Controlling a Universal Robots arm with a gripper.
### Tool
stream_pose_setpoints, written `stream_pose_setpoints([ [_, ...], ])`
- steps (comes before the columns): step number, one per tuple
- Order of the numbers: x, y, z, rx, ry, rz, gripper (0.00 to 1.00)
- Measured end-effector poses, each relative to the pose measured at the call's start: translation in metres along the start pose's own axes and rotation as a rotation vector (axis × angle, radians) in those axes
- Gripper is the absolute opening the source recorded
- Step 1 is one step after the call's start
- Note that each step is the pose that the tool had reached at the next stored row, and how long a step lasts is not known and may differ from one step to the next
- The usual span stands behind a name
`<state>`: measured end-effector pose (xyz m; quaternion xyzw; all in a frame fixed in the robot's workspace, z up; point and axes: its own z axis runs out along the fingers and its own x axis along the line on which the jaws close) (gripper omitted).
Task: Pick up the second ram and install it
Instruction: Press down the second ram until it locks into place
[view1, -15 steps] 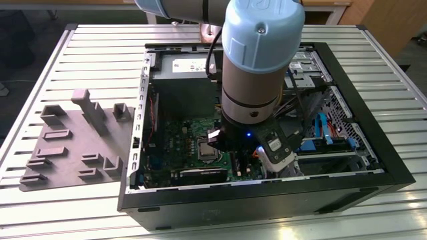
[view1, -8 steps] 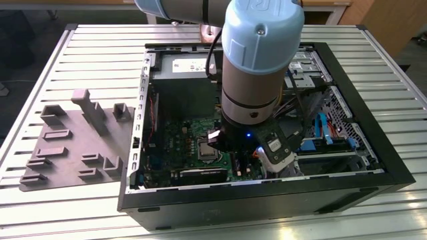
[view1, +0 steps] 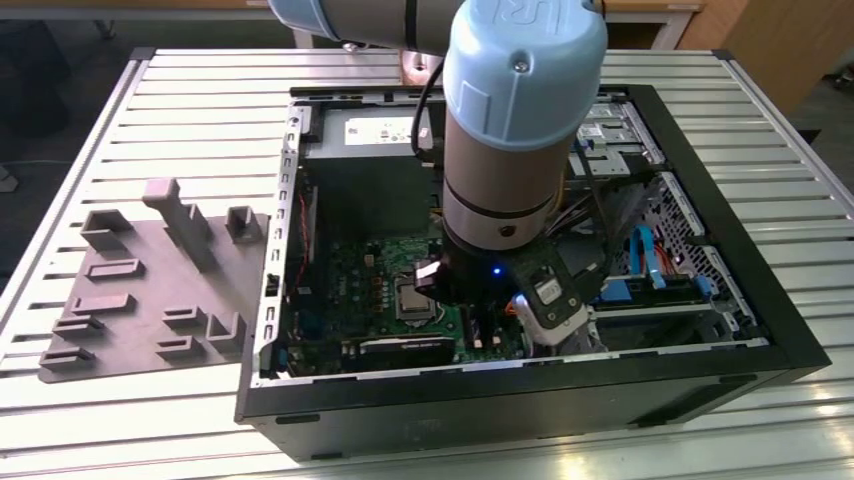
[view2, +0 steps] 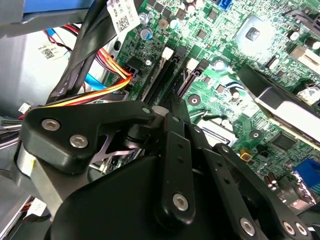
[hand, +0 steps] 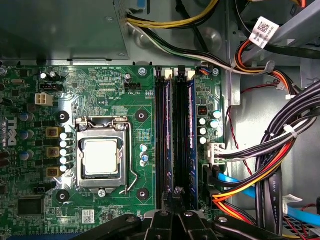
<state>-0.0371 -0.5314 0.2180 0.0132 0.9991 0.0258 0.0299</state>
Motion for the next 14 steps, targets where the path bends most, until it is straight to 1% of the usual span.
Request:
stream_pose_setpoints([
  [9, 0.0001, 0.0, 0.001, -0.0003, -0.0001, 0.0, 0.11],
  [12, -0.0002, 0.0005, -0.0016, -0.0029, -0.0007, 0.0, 0.11],
  [14, -0.0004, 0.0004, -0.0071, -0.0003, -0.0001, 0.0, 0.11],
])
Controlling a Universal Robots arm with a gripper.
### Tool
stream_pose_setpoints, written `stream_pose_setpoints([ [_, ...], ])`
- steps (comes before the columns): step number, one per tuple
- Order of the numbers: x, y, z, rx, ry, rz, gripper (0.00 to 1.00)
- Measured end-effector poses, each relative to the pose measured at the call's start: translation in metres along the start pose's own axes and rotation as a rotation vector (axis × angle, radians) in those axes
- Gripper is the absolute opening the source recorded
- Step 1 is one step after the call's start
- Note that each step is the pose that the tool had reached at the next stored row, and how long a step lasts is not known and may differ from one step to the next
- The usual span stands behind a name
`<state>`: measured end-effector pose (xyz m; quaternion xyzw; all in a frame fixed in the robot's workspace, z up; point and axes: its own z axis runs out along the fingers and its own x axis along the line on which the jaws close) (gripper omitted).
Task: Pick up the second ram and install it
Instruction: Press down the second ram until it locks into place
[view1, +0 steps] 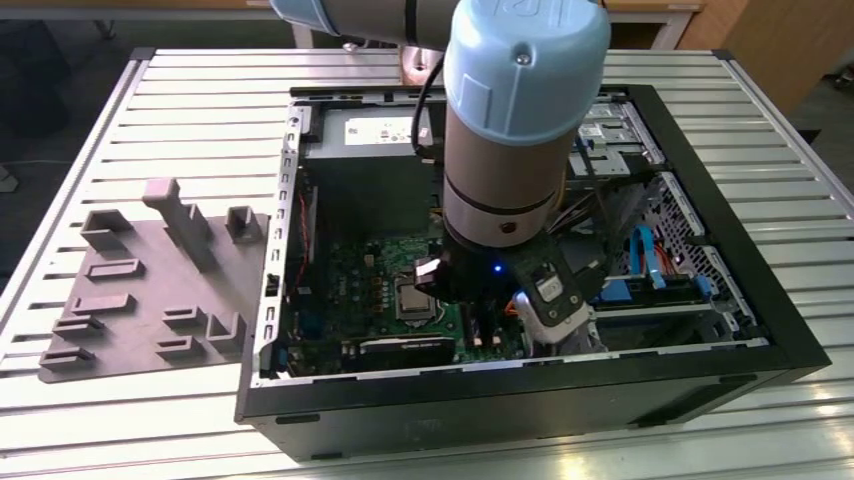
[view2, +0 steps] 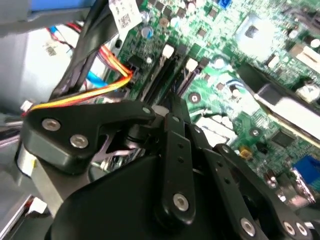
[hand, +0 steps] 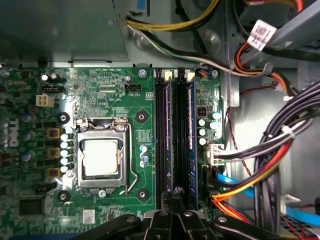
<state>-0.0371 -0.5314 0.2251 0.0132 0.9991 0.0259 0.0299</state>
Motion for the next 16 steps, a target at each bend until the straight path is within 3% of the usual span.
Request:
stream_pose_setpoints([
  [10, -0.0014, 0.0013, -0.0238, 0.0, -0.0002, 0.0, 0.11],
  [16, -0.0014, 0.0017, -0.0241, -0.0001, -0.0008, 0.0, 0.11],
])
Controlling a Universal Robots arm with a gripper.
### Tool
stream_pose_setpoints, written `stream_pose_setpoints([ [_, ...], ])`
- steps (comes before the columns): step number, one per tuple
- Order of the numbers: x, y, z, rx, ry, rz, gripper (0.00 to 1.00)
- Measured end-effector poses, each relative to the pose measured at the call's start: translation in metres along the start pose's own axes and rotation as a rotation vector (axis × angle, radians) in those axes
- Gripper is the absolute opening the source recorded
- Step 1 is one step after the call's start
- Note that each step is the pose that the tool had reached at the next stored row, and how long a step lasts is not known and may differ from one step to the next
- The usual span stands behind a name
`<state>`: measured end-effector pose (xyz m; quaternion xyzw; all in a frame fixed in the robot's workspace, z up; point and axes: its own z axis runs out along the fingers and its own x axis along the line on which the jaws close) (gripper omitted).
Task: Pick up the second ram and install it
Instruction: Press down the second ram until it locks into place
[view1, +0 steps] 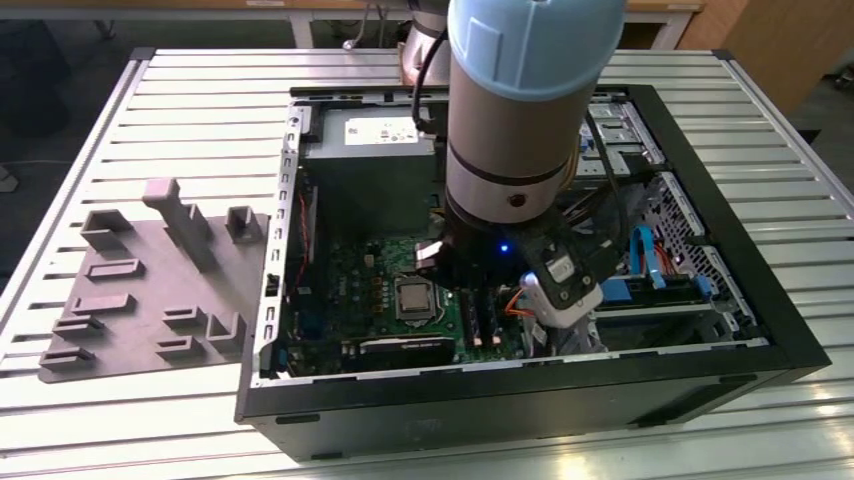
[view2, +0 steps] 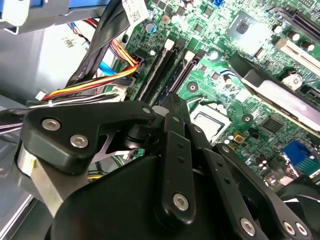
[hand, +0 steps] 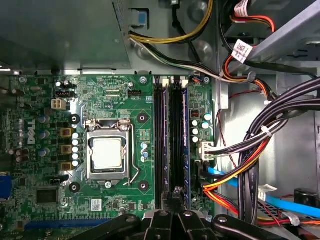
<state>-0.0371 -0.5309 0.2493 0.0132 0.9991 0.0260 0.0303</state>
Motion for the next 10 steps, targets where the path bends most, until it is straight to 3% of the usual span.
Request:
stream_pose_setpoints([
  [10, 0.0004, 0.0148, 0.001, 0.0, -0.0001, 0.0, 0.11],
])
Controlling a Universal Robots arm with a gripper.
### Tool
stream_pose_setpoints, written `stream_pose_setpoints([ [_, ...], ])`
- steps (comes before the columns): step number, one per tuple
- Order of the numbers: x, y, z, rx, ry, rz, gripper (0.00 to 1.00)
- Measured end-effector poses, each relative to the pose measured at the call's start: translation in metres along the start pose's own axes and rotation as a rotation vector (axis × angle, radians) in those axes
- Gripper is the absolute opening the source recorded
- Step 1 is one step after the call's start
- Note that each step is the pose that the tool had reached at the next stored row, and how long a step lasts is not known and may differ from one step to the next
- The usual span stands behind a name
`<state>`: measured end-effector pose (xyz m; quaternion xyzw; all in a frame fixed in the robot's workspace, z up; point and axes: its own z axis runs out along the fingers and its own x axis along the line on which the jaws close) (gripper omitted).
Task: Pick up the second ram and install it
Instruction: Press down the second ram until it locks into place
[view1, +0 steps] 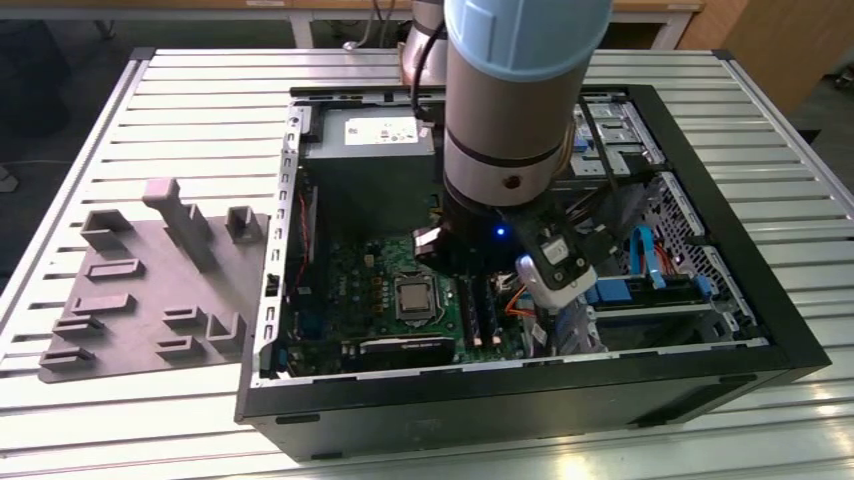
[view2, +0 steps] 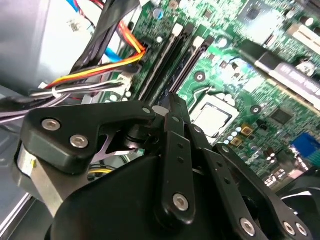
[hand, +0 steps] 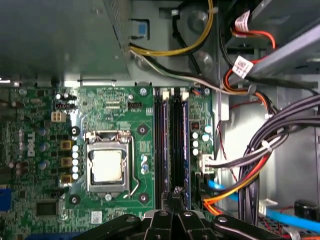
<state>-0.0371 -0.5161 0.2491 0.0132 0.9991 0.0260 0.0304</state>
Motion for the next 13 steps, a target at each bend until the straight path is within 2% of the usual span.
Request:
stream_pose_setpoints([
  [6, 0.0003, 0.012, 0.0007, -0.0001, 0.0, 0.0, 0.11],
  [13, 0.0004, 0.0127, 0.0007, 0.0, 0.0, 0.0, 0.11],
])
